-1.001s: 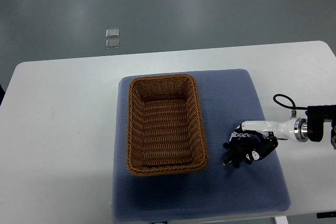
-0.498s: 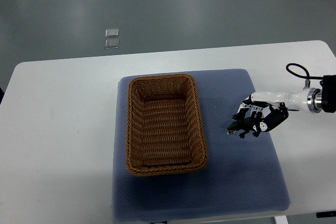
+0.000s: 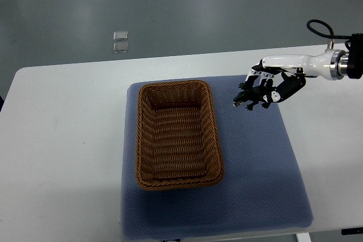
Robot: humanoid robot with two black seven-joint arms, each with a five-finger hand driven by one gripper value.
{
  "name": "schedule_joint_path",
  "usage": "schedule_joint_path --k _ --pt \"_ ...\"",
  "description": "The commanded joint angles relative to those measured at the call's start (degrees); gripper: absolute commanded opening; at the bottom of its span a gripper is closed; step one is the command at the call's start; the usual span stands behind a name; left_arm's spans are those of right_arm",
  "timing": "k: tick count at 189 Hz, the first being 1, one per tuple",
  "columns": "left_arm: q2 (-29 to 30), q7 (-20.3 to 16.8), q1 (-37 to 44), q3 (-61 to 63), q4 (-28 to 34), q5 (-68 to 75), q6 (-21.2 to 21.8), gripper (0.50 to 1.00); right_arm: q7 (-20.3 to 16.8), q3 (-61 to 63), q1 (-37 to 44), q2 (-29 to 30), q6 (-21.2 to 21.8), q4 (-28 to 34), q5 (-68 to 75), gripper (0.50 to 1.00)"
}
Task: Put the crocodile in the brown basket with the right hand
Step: 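Lift the crocodile with the right hand and carry it over the basket, then lower the crocodile into the basket and open the right hand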
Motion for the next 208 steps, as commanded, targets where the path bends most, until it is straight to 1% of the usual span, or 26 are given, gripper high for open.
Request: schedule_joint_path --k 1,27,57,91,152,173,208 --pt "0.0 0.0 0.0 0.1 0.0 0.0 0.0 1.0 0.2 -0.2 1.0 3.8 -0.2 -0.8 0.1 0.5" --pt "0.0 0.1 0.0 0.2 -0.1 0.0 0.0 1.0 0.2 -1.1 2.6 9.5 -0.1 -4.0 0.1 0.5" --pt "0.0 0.0 0.0 0.3 -0.7 0.0 0.0 1.0 -0.1 -1.1 2.2 14.5 0.3 -7.2 -1.3 0.5" --pt "0.0 0.0 0.0 0.2 -0.7 0.0 0.0 1.0 -0.1 -1.1 1.4 21.6 0.2 -10.9 -3.2 0.5" --pt "0.0 0.0 0.0 0.2 -0.8 0.0 0.0 1.0 0.1 -1.0 -1.1 26.5 -1.0 -15.0 -4.7 0.5" --pt "0.0 0.1 0.0 0.1 -0.8 0.0 0.0 1.0 0.2 -1.0 -1.4 28.1 -2.4 -16.0 -4.9 0.5" --pt "0.0 0.1 0.0 0.1 -0.8 0.0 0.0 1.0 0.2 -1.0 -2.1 29.3 -2.6 -16.9 -4.9 0.5"
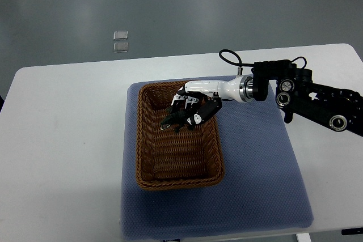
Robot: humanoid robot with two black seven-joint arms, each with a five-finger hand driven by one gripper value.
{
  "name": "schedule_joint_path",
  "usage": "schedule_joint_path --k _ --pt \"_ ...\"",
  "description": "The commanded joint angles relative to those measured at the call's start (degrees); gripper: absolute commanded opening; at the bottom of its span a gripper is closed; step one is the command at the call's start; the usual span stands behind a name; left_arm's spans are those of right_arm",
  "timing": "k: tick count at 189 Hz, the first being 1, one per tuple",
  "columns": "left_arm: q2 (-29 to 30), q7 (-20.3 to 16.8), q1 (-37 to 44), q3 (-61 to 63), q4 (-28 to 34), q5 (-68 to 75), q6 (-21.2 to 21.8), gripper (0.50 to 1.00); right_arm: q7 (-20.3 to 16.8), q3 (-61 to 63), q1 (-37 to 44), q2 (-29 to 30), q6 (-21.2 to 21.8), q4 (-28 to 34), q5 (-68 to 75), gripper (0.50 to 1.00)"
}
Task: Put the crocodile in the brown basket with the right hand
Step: 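Lower the crocodile into the basket and open the right hand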
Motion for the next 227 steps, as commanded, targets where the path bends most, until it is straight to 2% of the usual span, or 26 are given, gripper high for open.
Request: schedule_joint_path --k 1,74,137,140,153,154,155,156,159,160,161,162,163,164,165,168,172,178,227 --pt "0.0 0.0 0.0 0.0 0.0 0.0 0.0 1.0 0.0 0.0 -0.5 0.7 -0.2 -0.6 0.0 0.5" --pt "0.0 0.0 0.0 -0.1 0.0 0.0 -0.1 1.0 0.0 -0.1 -4.0 5.3 -2.1 -3.5 -1.9 0.5" --pt "0.0 0.0 0.0 -0.1 0.0 0.0 0.0 1.0 0.2 -0.1 -6.3 6.2 -3.7 -5.0 -4.5 0.5" --pt "0.0 -0.1 0.0 -0.1 0.0 0.0 0.0 1.0 0.2 -0.1 -6.4 6.2 -3.7 -5.0 -4.6 0.537" --pt "0.0 0.0 0.0 0.0 0.0 0.0 0.0 1.0 0.2 -0.1 -6.4 6.2 -3.6 -5.0 -4.5 0.619" --pt "0.0 0.0 0.0 0.0 0.0 0.0 0.0 1.0 0.2 -0.1 -6.5 6.2 -3.6 -5.0 -4.6 0.645" --pt "0.0 0.0 0.0 0.0 0.0 0.0 0.0 1.0 0.2 -0.1 -6.5 6.2 -3.6 -5.0 -4.6 0.646" --pt "0.0 0.0 0.0 0.0 0.0 0.0 0.0 1.0 0.2 -0.1 -6.5 6.2 -3.6 -5.0 -4.5 0.678" --pt "0.0 -0.1 0.0 0.0 0.0 0.0 0.0 1.0 0.2 -0.1 -6.5 6.3 -3.6 -5.0 -4.5 0.707" --pt "0.0 0.0 0.0 -0.1 0.0 0.0 0.0 1.0 0.2 -0.1 -6.5 6.2 -3.6 -5.0 -4.5 0.743" --pt "0.0 0.0 0.0 -0.1 0.0 0.0 0.0 1.0 0.2 -0.1 -6.5 6.2 -3.6 -5.0 -4.5 0.744" --pt "0.0 -0.1 0.0 0.0 0.0 0.0 0.0 1.0 0.2 0.0 -6.5 6.2 -3.5 -5.0 -4.5 0.782" --pt "0.0 -0.1 0.0 0.0 0.0 0.0 0.0 1.0 0.2 0.0 -6.5 6.2 -3.5 -5.0 -4.5 0.782" --pt "0.0 0.0 0.0 0.0 0.0 0.0 0.0 1.0 0.2 0.0 -6.5 6.3 -3.5 -5.0 -4.5 0.817" --pt "0.0 0.0 0.0 0.0 0.0 0.0 0.0 1.0 0.2 0.0 -6.5 6.3 -3.5 -5.0 -4.5 0.817" --pt "0.0 -0.1 0.0 -0.1 0.0 0.0 0.0 1.0 0.2 0.0 -6.4 6.3 -3.1 -5.0 -4.4 0.87" --pt "0.0 -0.1 0.0 -0.1 0.0 0.0 0.0 1.0 0.2 0.0 -6.4 6.2 -2.9 -5.0 -4.3 0.907" --pt "0.0 -0.1 0.0 -0.1 0.0 0.0 0.0 1.0 0.2 0.0 -6.4 6.1 -2.6 -5.0 -4.3 0.921" --pt "0.0 -0.1 0.0 -0.1 0.0 0.0 0.0 1.0 0.4 3.7 -4.8 4.1 -1.4 -4.0 -3.3 0.928"
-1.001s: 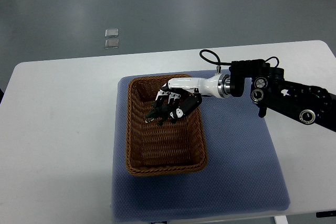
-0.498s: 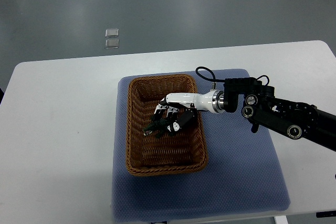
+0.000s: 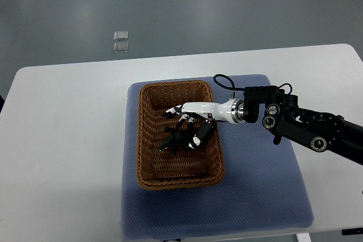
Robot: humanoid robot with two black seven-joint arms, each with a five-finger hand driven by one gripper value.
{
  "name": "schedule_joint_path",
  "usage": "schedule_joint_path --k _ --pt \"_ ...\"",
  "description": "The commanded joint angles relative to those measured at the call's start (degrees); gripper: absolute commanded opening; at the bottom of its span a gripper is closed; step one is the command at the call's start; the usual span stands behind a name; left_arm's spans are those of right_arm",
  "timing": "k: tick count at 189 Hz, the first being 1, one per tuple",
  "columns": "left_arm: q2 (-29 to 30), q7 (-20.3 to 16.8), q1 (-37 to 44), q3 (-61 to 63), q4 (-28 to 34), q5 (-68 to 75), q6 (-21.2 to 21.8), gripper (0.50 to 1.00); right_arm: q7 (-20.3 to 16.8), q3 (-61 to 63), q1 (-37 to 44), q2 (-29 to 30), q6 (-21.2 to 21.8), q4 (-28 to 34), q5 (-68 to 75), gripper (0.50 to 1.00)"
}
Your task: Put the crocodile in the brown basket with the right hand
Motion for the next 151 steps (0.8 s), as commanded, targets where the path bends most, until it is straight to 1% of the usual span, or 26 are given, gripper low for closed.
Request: schedule_joint_path --k 1,36,66,83,104,130,141,151 --pt "0.0 -0.1 0.0 0.0 0.0 0.0 0.0 1.0 0.0 3.1 1.3 -1.1 0.4 0.8 0.5 0.928" --pt "0.0 -0.1 0.0 0.0 0.0 0.0 0.0 1.0 0.0 12.1 2.8 -4.1 3.3 0.9 6.8 0.928" --pt "0.0 -0.1 0.0 0.0 0.0 -0.1 0.0 1.0 0.0 19.0 2.2 -5.1 2.7 -0.2 16.1 0.928" --pt "0.0 0.0 0.0 0.0 0.0 0.0 0.0 1.0 0.0 24.0 -0.5 -5.0 2.6 -1.7 23.4 0.928" --pt "0.0 0.0 0.0 0.0 0.0 0.0 0.1 1.0 0.0 31.7 -4.4 -3.7 2.6 -3.4 34.6 0.928" --pt "0.0 0.0 0.0 0.0 0.0 -0.1 0.1 1.0 0.2 37.3 -8.3 -1.2 2.3 -5.9 45.4 0.928" --pt "0.0 0.0 0.0 0.0 0.0 0.0 0.1 1.0 0.8 39.7 -10.2 0.3 2.3 -7.4 50.5 0.928" --pt "0.0 0.0 0.0 0.0 0.0 0.0 0.1 1.0 2.2 41.0 -11.8 1.6 2.3 -9.3 54.5 0.928"
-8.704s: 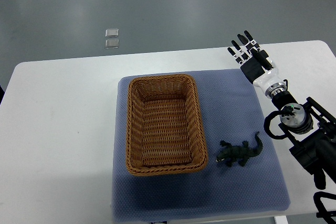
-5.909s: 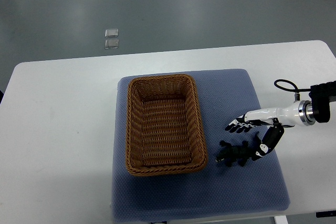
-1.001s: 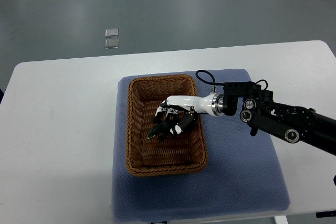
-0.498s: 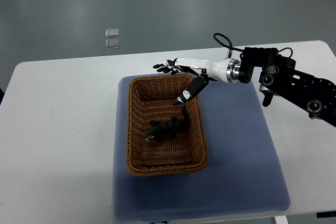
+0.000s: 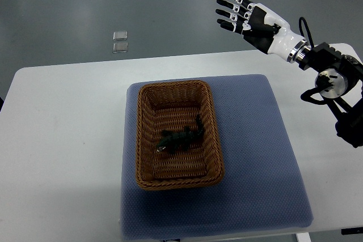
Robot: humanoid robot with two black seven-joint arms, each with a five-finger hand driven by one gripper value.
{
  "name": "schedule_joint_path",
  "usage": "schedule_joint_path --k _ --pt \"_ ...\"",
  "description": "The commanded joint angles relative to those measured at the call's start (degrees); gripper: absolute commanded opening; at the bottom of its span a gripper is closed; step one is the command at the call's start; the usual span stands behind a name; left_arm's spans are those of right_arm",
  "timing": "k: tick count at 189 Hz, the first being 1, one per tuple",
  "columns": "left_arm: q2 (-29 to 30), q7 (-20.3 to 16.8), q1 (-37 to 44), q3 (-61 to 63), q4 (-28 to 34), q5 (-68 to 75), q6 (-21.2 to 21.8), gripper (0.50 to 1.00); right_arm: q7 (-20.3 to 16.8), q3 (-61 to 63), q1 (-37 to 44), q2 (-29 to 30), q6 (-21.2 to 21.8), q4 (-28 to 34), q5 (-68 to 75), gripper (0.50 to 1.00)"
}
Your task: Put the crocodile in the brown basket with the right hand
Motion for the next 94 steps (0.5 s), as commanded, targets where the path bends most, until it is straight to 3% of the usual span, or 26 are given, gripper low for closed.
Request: schedule_joint_path --k 1,43,94 --pt "0.0 0.0 0.0 0.0 0.0 0.1 0.0 1.0 2.0 3.3 -3.2 2.6 0.0 -3.4 8.5 0.928" --pt "0.0 0.0 0.0 -0.1 0.0 0.1 0.1 1.0 9.7 4.6 -6.8 5.8 0.5 -12.5 20.3 0.928" --pt "0.0 0.0 0.0 0.0 0.0 0.0 0.1 1.0 10.4 4.4 -8.2 7.0 2.8 -15.1 23.5 0.928"
